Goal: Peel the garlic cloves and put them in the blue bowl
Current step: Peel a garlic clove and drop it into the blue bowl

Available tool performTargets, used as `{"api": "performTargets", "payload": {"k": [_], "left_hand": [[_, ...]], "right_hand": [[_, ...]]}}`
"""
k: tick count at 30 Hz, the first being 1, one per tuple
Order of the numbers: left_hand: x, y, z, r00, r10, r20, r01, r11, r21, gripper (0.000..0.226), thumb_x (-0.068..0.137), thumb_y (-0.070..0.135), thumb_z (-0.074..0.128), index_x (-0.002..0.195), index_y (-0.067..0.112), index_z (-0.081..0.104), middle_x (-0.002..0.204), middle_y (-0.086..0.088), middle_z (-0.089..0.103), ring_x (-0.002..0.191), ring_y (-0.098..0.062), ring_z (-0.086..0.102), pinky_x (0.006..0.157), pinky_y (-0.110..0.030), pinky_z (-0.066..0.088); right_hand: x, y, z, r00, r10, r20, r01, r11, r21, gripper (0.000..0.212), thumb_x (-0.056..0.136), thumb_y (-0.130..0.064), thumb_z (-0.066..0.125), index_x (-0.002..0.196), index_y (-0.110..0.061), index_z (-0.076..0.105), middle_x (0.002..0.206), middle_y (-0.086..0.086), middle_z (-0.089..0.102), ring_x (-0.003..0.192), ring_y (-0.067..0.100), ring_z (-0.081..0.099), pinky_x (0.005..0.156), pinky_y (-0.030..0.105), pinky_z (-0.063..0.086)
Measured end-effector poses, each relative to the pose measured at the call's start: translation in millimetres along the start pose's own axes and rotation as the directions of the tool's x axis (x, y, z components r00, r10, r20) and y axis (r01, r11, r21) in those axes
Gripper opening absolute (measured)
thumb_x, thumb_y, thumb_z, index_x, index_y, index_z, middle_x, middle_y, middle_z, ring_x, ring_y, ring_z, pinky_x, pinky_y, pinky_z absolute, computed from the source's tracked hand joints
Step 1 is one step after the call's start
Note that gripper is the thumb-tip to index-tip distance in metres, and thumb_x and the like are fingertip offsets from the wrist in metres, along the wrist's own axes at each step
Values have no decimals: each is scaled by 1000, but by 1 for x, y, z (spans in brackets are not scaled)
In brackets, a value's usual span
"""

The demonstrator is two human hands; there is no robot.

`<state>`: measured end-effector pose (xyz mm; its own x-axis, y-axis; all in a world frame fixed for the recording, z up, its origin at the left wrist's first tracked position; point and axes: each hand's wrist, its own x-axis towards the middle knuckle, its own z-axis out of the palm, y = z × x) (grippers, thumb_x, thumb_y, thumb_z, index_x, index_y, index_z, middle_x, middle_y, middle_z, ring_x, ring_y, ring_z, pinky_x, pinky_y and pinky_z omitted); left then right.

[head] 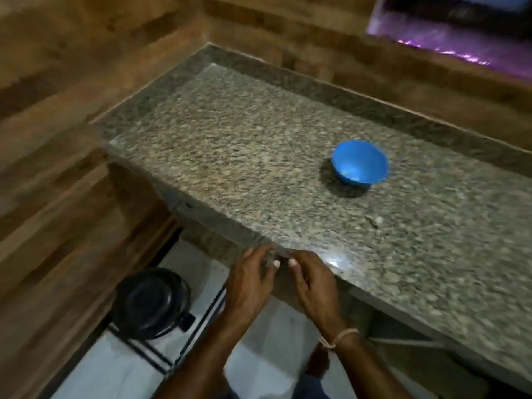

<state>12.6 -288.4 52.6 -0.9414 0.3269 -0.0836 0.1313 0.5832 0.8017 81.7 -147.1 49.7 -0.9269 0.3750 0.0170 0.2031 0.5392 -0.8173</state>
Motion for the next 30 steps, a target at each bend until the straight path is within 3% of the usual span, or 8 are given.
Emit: {"api": "performTargets", "payload": {"k": [5,8,13,17,21,25,28,30], "left_hand": [[20,72,88,993,65,96,-66,998,12,35,98,20,68,132,26,66,137,3,64,127,-15,57,108,-32,46],[31,95,129,988,87,128,-86,996,-18,34,96,19,70,130,24,68,133,4,65,122,-13,60,101,-34,53],[69,108,167,991,40,130,-57,990,128,31,93,12,71,123,18,71,115,-1,70,93,-12,65,78,-23,50],[106,114,188,981,81,174,-123,962,243,34,90,12,74,123,17,70,112,-2,66,98,-17,65,78,-23,44],[128,106,209,971,136,197,-192,934,300,18,86,7,73,100,18,67,99,-1,62,91,-21,61,72,-29,43],[136,106,213,958,173,231,-230,941,248,19,94,-1,59,89,17,63,92,0,58,83,-14,61,66,-16,45],[139,117,204,963,182,198,-212,967,139,26,97,2,56,85,24,57,84,5,59,78,-7,59,65,-30,53],[150,131,194,966,213,148,-227,970,83,21,99,9,59,88,27,57,82,7,62,77,-13,61,61,-33,51]], "right_hand": [[5,69,-96,981,96,-168,-104,994,-44,28,108,-33,54,126,-22,72,126,-7,70,117,7,62,99,20,45],[14,102,-135,972,139,-189,-149,988,-42,35,108,-39,49,128,-21,72,126,-5,70,116,11,64,97,29,51],[40,145,-164,971,174,-165,-198,970,-142,36,103,-32,54,132,-18,69,129,2,68,113,23,68,93,37,56],[69,163,-175,964,224,-145,-258,917,-304,40,103,-21,61,143,-17,61,138,9,61,124,32,60,97,42,53],[104,165,-184,956,292,-26,-273,854,-443,70,95,-25,74,157,-23,43,162,7,38,145,34,37,112,44,39],[116,169,-179,941,340,-3,-289,795,-534,82,89,-40,79,158,-30,36,169,-1,26,152,28,24,115,47,30],[121,168,-177,925,378,-28,-333,774,-538,82,89,-39,79,158,-33,35,171,-3,22,153,28,21,114,49,29],[124,165,-175,914,404,-42,-361,758,-544,83,88,-39,80,157,-34,34,171,-3,20,153,27,21,114,50,28]]}}
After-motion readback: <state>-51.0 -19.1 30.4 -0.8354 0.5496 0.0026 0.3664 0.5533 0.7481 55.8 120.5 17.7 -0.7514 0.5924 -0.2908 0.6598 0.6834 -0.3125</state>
